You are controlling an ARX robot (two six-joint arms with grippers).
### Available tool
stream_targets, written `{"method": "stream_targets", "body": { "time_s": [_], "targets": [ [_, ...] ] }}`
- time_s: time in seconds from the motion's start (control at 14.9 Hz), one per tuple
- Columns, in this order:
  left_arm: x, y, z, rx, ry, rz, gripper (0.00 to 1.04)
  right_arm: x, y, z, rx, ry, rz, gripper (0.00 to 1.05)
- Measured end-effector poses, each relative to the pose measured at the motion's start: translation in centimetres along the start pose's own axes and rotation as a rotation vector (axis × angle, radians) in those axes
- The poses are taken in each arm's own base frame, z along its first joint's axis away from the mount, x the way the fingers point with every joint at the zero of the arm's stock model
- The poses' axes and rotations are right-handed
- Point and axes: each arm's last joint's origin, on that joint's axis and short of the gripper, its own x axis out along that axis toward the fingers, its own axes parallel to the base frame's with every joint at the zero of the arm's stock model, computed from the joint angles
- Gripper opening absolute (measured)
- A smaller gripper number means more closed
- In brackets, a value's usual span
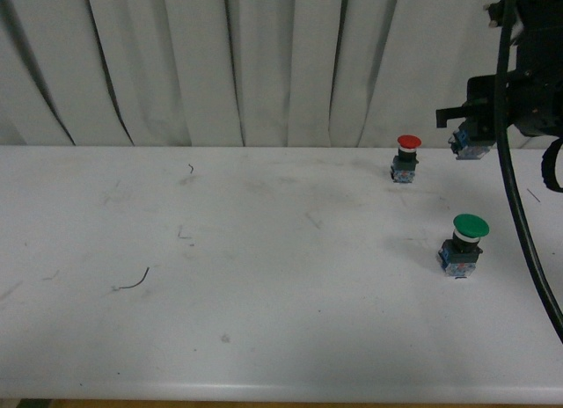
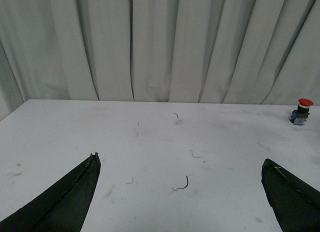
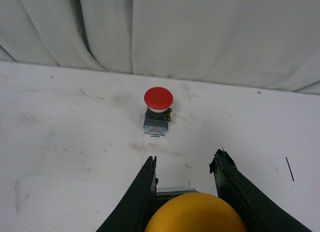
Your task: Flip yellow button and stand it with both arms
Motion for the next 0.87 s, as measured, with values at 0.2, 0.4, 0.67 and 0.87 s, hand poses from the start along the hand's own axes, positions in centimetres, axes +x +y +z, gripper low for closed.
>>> {"method": "stream_targets", "body": {
  "time_s": [0.2,0.4,0.67,0.87],
  "targets": [
    [0.0,0.0,0.0,0.000,0.000,0.000,0.98,4.1,-0.7,-0.1,-0.061,0.091,-0.012,0.33],
    [0.0,0.0,0.0,0.000,0.000,0.000,0.98,7.6,-1.2,-1.0,-0.079,0.176,-0.017,0.33],
    [0.0,0.0,0.0,0.000,0.000,0.000,0.98,8.9,-0.1,-2.3,-0.078,0.224,0.006,0.33],
    [0.0,0.0,0.0,0.000,0.000,0.000,0.98,9.6,1.2,-4.0,-0.083,0.257,0.029,0.33]
  ]
}}
